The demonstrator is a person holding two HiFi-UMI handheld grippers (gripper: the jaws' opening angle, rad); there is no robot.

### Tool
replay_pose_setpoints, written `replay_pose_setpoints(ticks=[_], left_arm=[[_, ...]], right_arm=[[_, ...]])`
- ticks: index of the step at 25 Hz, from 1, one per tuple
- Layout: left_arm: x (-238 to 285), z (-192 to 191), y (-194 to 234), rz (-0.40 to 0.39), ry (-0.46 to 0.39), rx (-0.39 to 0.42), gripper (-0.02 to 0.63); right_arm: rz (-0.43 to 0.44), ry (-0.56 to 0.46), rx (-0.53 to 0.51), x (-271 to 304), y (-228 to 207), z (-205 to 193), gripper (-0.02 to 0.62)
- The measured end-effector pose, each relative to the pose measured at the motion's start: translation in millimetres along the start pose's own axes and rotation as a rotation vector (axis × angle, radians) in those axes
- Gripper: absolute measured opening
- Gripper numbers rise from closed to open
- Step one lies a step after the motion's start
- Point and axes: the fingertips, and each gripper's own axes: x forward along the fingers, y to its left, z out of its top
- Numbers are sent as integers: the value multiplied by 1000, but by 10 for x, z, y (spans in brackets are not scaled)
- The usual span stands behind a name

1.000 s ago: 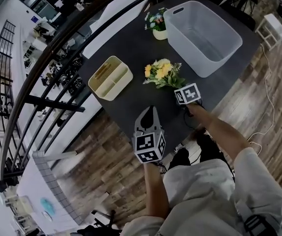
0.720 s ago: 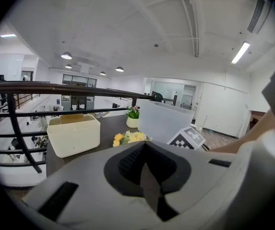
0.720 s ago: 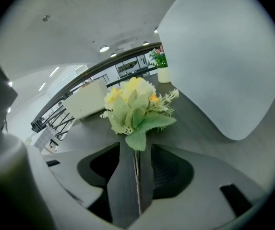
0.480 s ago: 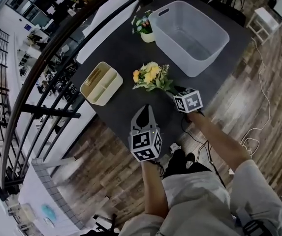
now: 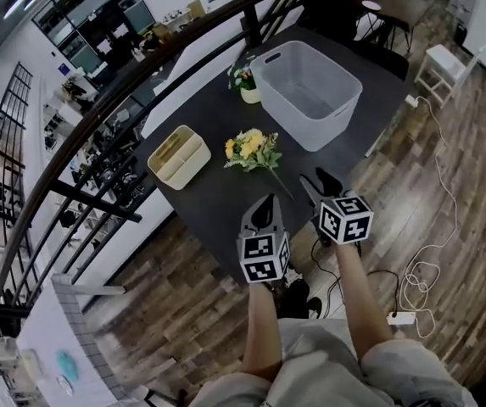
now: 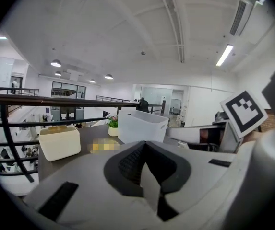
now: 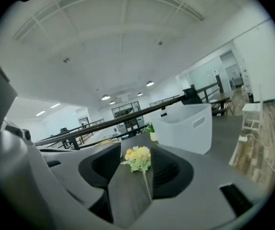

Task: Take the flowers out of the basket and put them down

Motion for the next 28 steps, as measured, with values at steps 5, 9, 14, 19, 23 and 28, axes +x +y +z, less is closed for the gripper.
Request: replay_pose_setpoints(ticks=[5, 9, 14, 19, 23, 28], left_arm=[[-289, 133, -260, -20, -34, 45, 21], [-482, 218, -472, -44, -61, 90, 21], [-757, 207, -637, -70, -84, 103, 21], [-1000, 127, -715, -61, -89, 120, 21], [-1054, 86, -768, -61, -86, 147, 21], [-1136, 53, -814, -61, -80, 166, 21]], right_arm=[[-118, -99, -60, -647, 64, 206, 168], [-151, -111, -76, -933, 101, 184, 137], [-163, -99, -156, -1212, 286, 120, 77], [-154, -135, -160, -1427, 437, 83, 14], [-122, -106, -107, -1447, 462, -93, 12], [-134, -62, -121, -1483, 461, -274, 12]])
